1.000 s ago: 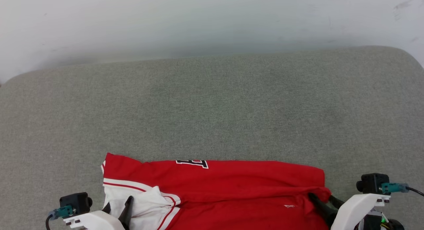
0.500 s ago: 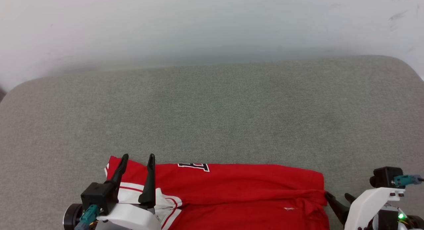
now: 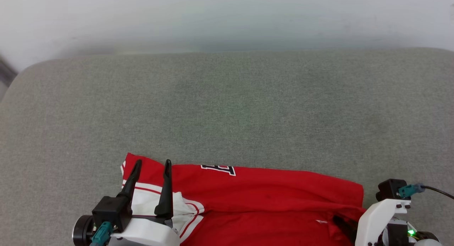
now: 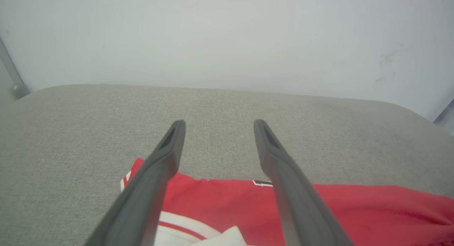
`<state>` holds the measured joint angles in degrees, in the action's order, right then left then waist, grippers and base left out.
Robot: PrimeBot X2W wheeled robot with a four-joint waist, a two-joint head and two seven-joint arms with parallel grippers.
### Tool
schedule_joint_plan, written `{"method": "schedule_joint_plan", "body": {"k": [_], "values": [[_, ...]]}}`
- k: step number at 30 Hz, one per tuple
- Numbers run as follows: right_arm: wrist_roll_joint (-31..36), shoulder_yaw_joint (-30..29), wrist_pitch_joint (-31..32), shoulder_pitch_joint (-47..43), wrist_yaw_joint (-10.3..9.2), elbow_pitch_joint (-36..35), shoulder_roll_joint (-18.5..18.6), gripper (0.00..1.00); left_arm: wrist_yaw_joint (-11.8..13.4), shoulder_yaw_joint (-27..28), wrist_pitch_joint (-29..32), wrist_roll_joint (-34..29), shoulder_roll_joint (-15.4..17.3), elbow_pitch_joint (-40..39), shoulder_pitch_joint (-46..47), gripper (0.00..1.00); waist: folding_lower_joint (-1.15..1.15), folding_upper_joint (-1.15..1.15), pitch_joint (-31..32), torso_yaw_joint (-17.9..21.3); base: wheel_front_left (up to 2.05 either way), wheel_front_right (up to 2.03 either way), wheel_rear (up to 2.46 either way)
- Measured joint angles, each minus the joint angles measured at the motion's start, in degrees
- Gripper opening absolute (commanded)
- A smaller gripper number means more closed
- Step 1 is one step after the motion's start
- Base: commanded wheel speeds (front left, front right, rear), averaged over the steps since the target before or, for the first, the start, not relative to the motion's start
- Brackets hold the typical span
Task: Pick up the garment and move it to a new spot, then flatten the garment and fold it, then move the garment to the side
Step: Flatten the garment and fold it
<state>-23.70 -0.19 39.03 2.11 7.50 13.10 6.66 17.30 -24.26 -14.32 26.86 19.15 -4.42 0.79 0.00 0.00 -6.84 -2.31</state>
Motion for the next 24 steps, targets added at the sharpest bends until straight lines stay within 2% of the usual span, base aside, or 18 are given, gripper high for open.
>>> {"method": "schedule_joint_plan", "body": {"k": [6, 7, 9, 10, 16, 24], "values": [[-0.89, 0.26, 1.35, 1.97, -0.02, 1.71, 0.13, 1.00, -0.45, 0.27, -0.27, 0.01, -0.46, 0.87, 0.82, 1.00, -0.01, 0.00, -1.39, -0.86, 0.00, 0.00, 0.00], [-0.94, 0.30, 1.46, 2.24, -0.02, 1.99, 0.18, 0.64, -0.57, 0.29, -0.32, 0.01, -0.55, 1.05, 0.92, 1.00, -0.01, 0.00, -1.46, -0.98, 0.00, 0.00, 0.00], [-1.13, 0.32, 1.85, 2.77, -0.03, 2.47, 0.30, 0.03, -0.81, 0.27, -0.34, 0.01, -0.73, 1.48, 1.19, 1.00, -0.01, 0.00, -1.47, -1.17, 0.00, 0.00, 0.00], [-1.42, 0.31, 1.86, 2.98, -0.12, 2.64, 0.31, 0.00, -1.10, 0.31, -0.44, 0.01, -0.81, 1.59, 1.37, 1.00, -0.01, 0.00, -1.44, -1.24, 0.00, 0.00, 0.00], [-2.19, 0.52, 1.85, 3.54, -0.08, 2.45, 0.43, 0.00, -1.23, 0.82, -0.51, 0.01, -1.02, 2.13, 1.58, 1.00, 0.01, 0.00, -0.86, -1.30, 0.00, 0.00, 0.00], [-2.86, -1.23, 0.01, 2.69, 0.00, -2.46, 2.04, 0.00, -1.13, 1.68, -0.56, -0.07, -0.68, 2.04, 1.04, 1.00, 0.01, 0.00, 0.24, -0.54, 0.00, 0.00, 0.00]]}}
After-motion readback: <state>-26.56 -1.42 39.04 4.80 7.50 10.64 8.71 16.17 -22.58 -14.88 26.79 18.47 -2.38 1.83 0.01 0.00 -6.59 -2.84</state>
